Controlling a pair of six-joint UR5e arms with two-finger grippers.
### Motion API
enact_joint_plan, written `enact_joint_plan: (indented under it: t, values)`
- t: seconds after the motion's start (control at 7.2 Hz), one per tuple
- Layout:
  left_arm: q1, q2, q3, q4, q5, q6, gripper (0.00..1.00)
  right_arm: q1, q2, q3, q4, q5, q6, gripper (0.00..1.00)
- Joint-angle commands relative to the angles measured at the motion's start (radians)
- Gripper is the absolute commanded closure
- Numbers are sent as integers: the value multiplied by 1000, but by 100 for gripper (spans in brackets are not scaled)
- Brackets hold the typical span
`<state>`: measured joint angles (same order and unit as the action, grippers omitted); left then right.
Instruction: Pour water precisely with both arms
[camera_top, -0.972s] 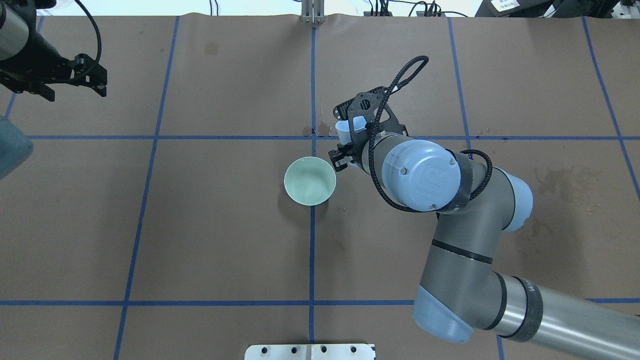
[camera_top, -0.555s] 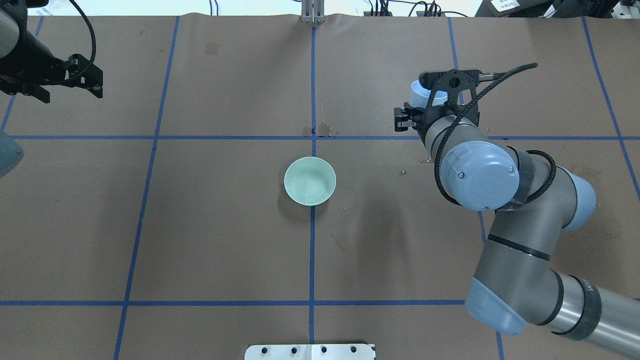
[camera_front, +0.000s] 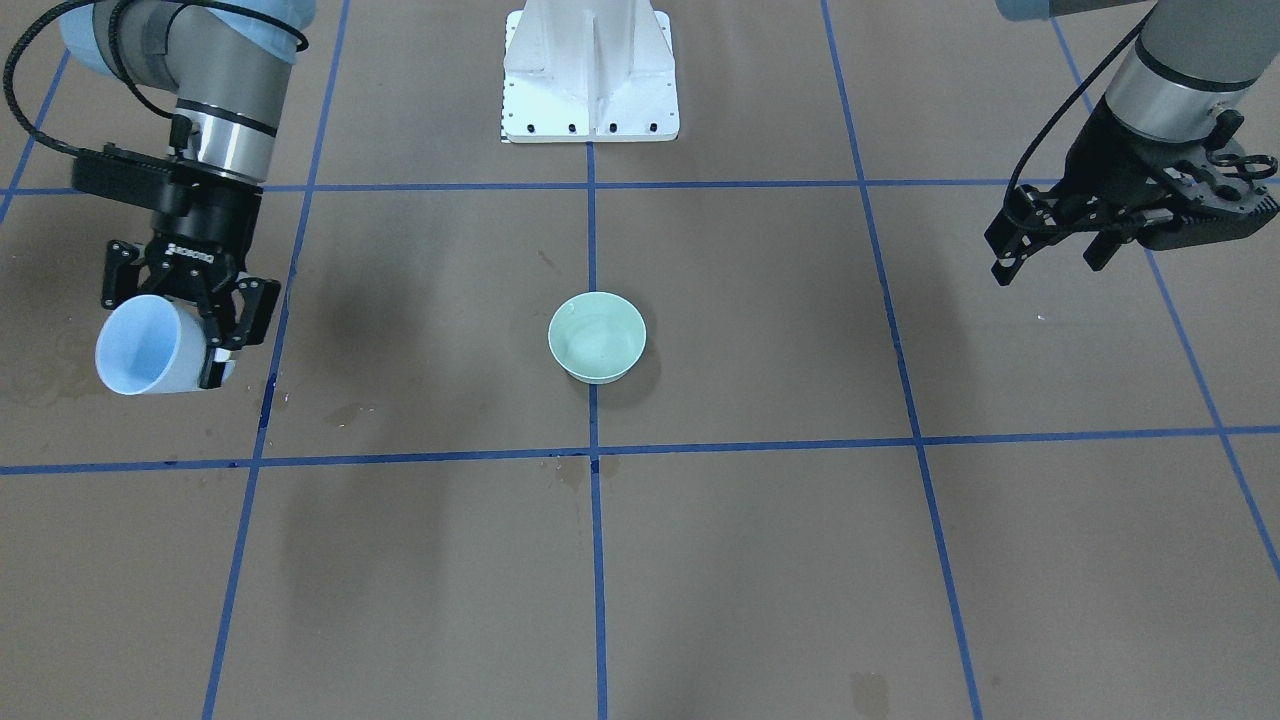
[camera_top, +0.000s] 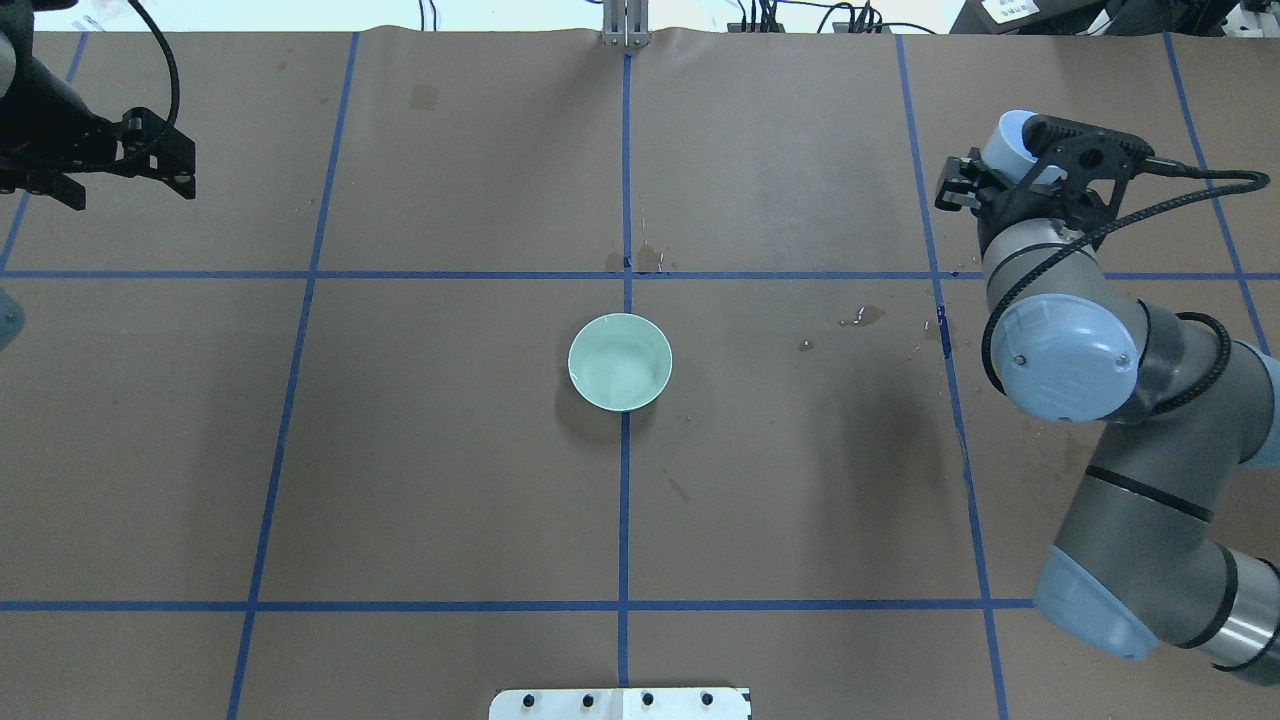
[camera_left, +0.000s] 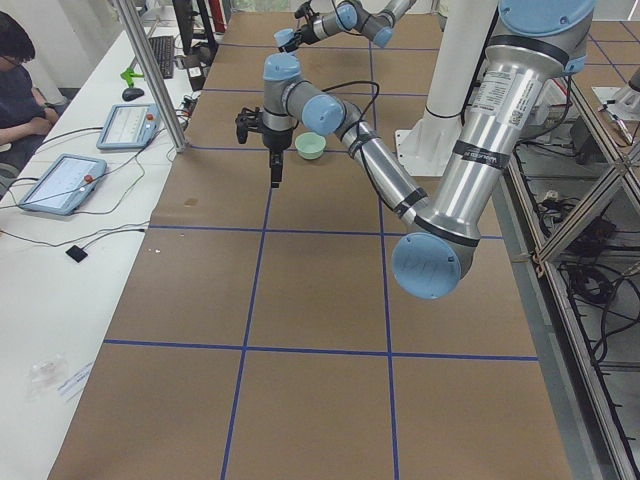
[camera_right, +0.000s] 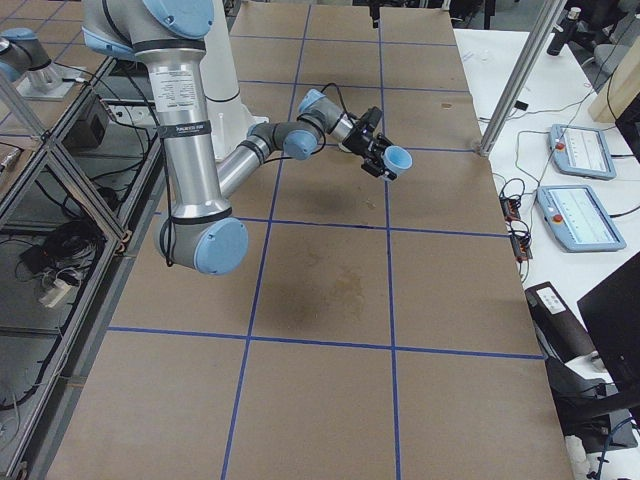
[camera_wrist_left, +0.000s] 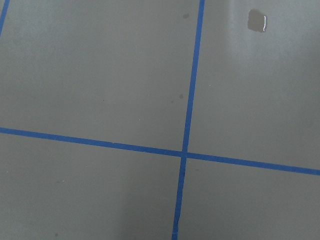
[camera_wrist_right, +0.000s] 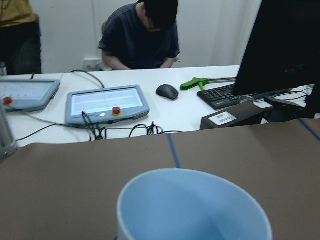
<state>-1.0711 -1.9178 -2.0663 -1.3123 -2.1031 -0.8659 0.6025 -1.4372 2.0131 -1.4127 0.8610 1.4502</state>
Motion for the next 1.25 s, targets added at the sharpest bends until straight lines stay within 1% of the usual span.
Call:
enact_joint_plan:
  t: [0.0,0.14,0.28,0.42,0.56,0.69,0.83,0.97,1.11]
  values:
    - [0,0,-12,10,0,-2,0,43,-205,-7,-5,-82,152,100]
    - [0,0,-12,10,2,-2,0,63,-291,-4,-26,-85,203,100]
    - [2,-1,-17,10,2,-2,0,77,-351,-8,-111,-83,313,100]
    - [2,-3,-18,10,3,-2,0,82,-348,19,-265,-73,451,100]
    - [2,-1,-18,10,5,-2,0,82,-342,76,-446,-10,557,100]
    - [0,-1,-18,10,5,-2,0,76,-319,146,-630,53,614,100]
    - [0,-1,-20,10,6,-2,0,39,-237,156,-839,105,698,100]
    - [0,-1,-20,10,6,-1,0,-27,-121,154,-1053,151,834,100]
    - [2,0,-17,10,6,5,0,-85,-38,132,-1189,197,958,100]
